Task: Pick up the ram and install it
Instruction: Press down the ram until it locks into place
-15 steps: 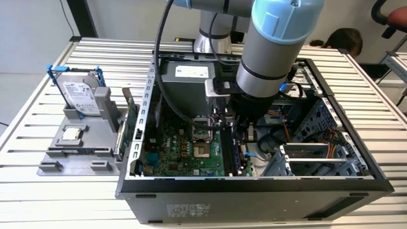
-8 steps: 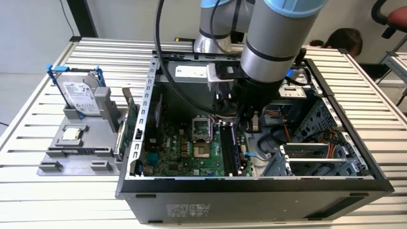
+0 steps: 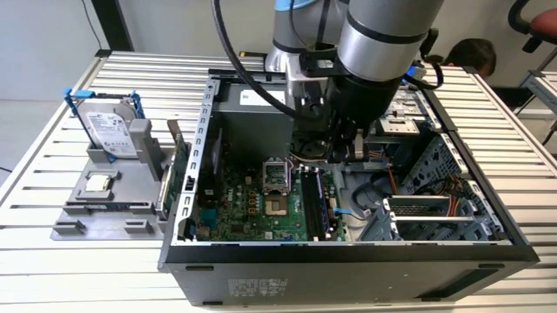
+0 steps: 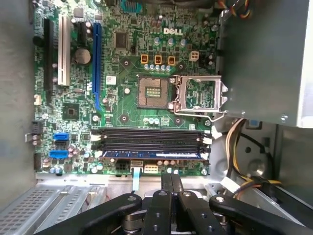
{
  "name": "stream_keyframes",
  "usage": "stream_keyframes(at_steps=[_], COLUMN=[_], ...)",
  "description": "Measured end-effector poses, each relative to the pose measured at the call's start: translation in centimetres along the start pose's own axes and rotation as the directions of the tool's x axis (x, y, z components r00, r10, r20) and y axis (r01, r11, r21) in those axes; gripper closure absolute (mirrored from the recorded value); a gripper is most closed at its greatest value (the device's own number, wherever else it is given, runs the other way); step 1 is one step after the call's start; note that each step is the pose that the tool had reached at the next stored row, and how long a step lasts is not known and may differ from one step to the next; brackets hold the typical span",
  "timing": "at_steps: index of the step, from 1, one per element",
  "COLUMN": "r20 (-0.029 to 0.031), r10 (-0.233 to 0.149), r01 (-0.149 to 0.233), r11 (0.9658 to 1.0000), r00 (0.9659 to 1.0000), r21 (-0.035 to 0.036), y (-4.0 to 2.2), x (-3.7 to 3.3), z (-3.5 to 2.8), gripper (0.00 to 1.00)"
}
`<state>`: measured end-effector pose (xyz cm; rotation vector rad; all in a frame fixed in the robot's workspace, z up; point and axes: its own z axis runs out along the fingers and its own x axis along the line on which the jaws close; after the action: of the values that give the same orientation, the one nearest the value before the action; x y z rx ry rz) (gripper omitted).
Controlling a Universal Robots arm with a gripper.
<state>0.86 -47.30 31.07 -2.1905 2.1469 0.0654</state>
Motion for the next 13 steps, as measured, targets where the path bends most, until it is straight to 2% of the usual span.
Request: stream_keyframes(at_steps=[11,13], r20=[0.0001,0.0], r10=[0.0,0.0], r01=[0.0,0.0], r11=[1.0,1.0], r00=[1.0,1.0], r21=[0.0,0.0], y=[-0.11,-0.13], x=[-0.41,-0.47], z=[-4.98,-5.66], gripper=[1.0,1.0])
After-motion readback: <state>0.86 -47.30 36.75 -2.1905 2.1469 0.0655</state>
